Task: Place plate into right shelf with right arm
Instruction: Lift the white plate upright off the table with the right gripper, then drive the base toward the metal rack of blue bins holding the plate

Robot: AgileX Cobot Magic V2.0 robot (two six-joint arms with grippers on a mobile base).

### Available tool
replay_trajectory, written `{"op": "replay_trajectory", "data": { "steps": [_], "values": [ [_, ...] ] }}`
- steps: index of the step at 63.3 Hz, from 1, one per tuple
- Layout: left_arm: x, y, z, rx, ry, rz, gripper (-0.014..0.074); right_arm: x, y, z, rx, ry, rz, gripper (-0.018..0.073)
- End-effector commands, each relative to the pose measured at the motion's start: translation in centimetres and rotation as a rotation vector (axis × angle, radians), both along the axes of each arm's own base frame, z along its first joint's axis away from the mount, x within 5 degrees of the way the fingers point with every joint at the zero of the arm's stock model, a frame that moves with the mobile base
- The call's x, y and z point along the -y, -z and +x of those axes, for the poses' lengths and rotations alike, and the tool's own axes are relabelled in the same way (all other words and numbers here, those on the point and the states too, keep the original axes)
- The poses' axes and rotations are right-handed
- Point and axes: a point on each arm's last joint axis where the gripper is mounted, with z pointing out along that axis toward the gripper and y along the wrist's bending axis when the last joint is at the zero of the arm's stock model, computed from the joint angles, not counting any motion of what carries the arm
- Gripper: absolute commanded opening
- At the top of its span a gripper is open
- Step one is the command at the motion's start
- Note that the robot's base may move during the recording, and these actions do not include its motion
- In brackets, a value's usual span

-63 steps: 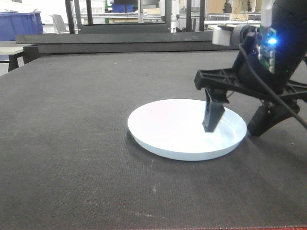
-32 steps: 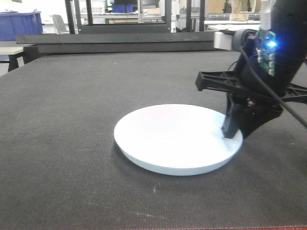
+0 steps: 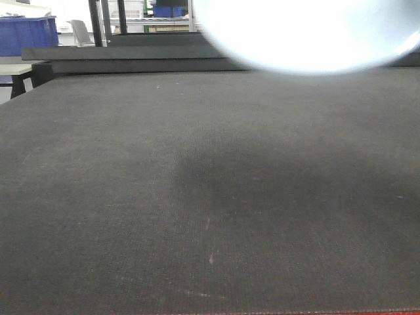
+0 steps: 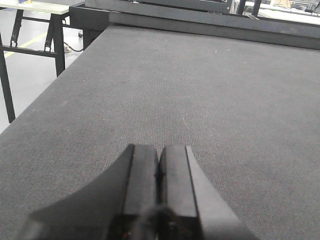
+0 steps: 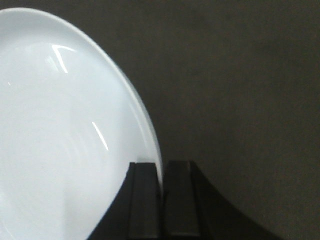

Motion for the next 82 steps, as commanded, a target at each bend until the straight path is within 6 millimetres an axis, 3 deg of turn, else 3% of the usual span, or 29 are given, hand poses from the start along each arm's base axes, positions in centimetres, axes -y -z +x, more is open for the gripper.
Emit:
{"op": "replay_trajectory", "data": {
  "steps": [1,11,21,27,38,82],
  "values": [
    [0.0,-0.5,0.0,0.086,0.002,-0.011,-0.0047,1.6,-3.3,-3.8,0.279,0.010,0.089,0.0054],
    [0.0,-0.5,0.0,0.086,0.002,-0.011,-0.0047,4.2,-3.3,-10.2,0.573,0.020,0.186,0.0054],
    [0.0,-0.5,0.0,0.086,0.002,-0.011,-0.0047,5.7,-0.1,-14.1,0.758,0.025,0.254,0.0054],
    [0.0,-0.5,0.0,0.086,0.002,-0.011,-0.0047,5.9,1.6,-14.5,0.822,0.028,0.279,0.0054],
    [0.0,-0.5,0.0,0.086,0.002,-0.011,-0.0047,5.8,2.9,-14.1,0.907,0.031,0.313,0.0054],
    [0.0,-0.5,0.0,0.086,0.002,-0.011,-0.0047,5.7,3.1,-14.1,0.908,0.031,0.314,0.0054]
  ]
}}
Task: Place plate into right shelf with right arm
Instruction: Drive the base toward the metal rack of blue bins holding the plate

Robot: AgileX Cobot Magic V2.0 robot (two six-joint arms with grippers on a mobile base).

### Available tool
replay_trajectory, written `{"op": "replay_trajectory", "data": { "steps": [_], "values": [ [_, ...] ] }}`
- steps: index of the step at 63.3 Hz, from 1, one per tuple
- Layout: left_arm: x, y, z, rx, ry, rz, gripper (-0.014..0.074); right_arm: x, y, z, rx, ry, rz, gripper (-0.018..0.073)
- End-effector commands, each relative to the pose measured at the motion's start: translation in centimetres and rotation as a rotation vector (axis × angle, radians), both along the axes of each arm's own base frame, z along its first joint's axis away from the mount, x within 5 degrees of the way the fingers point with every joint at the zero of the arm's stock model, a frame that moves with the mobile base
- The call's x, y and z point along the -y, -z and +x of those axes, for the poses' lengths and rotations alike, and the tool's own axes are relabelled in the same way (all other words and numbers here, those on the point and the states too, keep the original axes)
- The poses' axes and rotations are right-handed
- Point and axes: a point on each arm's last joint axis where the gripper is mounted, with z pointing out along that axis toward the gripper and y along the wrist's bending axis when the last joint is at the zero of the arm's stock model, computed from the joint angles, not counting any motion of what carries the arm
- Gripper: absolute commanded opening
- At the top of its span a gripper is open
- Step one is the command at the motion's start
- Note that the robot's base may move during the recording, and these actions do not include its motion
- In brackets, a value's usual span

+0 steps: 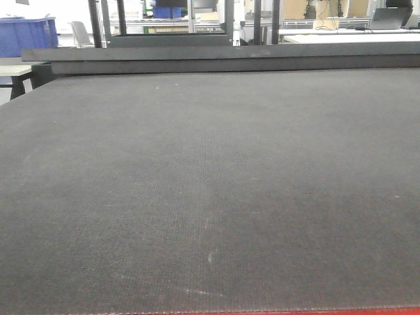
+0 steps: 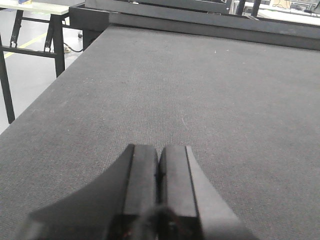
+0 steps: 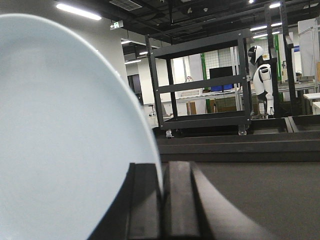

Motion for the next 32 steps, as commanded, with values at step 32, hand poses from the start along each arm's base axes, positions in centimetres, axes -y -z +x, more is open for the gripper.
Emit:
{"op": "replay_trajectory", "data": {
  "steps": [32],
  "values": [
    [0.02,-0.53,0.01,0.086,0.002,-0.011,-0.0047,0.22,-1.77,-0.48,0.121,0.011,0.033,0.0054]
  ]
}}
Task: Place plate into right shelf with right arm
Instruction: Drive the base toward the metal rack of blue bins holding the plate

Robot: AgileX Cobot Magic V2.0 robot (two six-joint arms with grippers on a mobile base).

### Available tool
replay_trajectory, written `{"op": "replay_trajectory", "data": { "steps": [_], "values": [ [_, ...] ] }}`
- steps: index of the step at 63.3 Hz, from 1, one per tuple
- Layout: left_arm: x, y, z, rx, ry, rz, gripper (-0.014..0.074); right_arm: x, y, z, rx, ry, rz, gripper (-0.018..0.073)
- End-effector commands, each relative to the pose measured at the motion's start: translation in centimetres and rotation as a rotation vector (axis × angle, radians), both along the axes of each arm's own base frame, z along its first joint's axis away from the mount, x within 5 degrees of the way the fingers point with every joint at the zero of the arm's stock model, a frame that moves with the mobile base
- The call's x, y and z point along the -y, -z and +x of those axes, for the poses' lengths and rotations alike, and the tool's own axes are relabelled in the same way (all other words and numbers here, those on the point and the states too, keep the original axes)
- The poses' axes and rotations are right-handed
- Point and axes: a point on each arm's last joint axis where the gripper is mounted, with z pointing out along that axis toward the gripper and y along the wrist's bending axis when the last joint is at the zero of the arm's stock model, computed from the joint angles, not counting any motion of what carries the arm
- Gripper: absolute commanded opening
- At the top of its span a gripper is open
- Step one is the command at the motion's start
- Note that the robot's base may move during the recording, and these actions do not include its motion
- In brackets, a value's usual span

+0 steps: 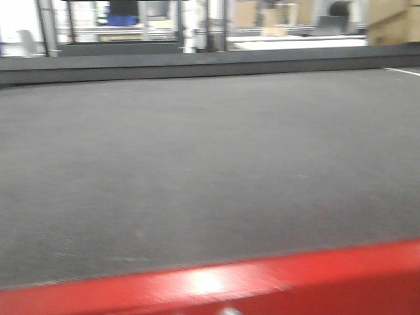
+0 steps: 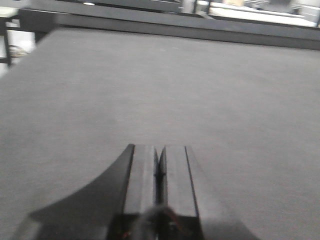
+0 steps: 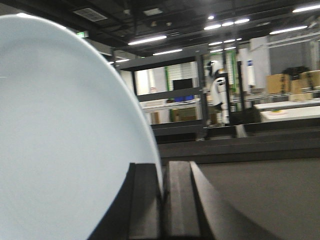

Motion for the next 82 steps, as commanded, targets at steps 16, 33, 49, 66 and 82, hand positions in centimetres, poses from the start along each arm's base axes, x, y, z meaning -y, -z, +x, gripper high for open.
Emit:
{"op": "replay_trajectory", "data": {
  "steps": [16,33,49,66,82],
  "values": [
    [0.02,-0.53,0.01,0.086,0.002,-0.011,-0.0047,0.18,-1.73,-0.40,0.114,0.011,0.030,0.0054],
    [0.02,-0.53,0.01,0.086,0.002,-0.011,-0.0047,0.18,-1.73,-0.40,0.114,0.011,0.030,0.0054],
    [0.02,-0.53,0.01,0.086,0.002,-0.011,-0.0047,0.18,-1.73,-0.40,0.114,0.011,0.030,0.0054],
    [0.02,-0.53,0.01,0.086,0.002,-0.011,-0.0047,0.18,-1.73,-0.40,0.114,0.011,0.030,0.0054],
    [0.02,-0.53,0.01,0.086,0.002,-0.011,-0.0047,0.18,-1.73,-0.40,0.114,0.011,0.030,0.0054]
  ]
}}
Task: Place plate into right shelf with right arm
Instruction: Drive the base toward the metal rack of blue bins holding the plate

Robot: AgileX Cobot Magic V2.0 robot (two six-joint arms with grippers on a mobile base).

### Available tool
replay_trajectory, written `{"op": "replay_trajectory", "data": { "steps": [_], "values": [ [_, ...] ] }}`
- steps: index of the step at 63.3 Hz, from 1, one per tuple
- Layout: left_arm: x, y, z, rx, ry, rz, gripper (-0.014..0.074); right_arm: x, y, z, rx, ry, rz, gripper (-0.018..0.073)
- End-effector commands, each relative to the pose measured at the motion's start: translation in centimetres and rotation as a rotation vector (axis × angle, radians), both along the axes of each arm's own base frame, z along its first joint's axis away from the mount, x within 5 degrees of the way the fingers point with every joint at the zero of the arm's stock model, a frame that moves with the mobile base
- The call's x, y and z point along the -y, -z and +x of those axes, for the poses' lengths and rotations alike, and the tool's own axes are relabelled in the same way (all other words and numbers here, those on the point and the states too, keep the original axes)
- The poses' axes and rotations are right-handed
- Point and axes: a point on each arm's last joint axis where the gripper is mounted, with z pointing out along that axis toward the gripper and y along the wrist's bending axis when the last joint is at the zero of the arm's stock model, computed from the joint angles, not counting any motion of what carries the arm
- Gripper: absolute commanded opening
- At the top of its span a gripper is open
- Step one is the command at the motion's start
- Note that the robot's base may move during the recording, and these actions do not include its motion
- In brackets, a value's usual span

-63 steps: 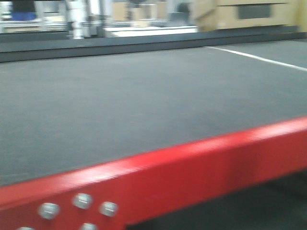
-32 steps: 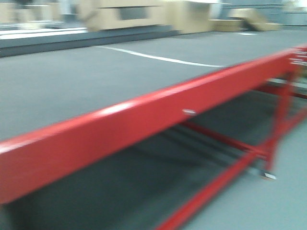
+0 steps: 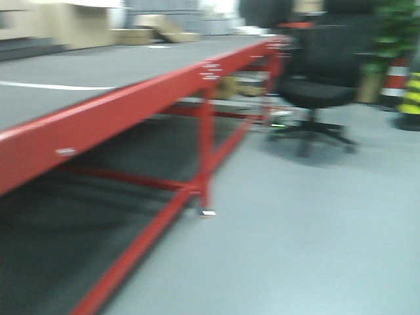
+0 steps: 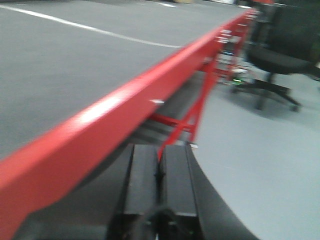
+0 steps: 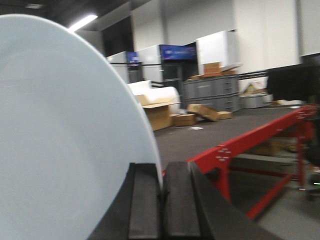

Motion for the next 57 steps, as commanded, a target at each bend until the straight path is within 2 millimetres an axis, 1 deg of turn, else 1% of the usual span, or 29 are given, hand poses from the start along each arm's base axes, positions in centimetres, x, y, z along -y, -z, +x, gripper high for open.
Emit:
{"op": "replay_trajectory", "data": {
  "steps": [1,57],
  "values": [
    [0.02,-0.53,0.01,0.086,0.002,-0.011,-0.0047,0.18,-1.69,-0.38,0.110,0.010,0.031,0.0054],
    [0.02,-0.53,0.01,0.086,0.002,-0.011,-0.0047,0.19,-1.71,-0.41,0.113,0.010,0.032,0.0054]
  ]
}}
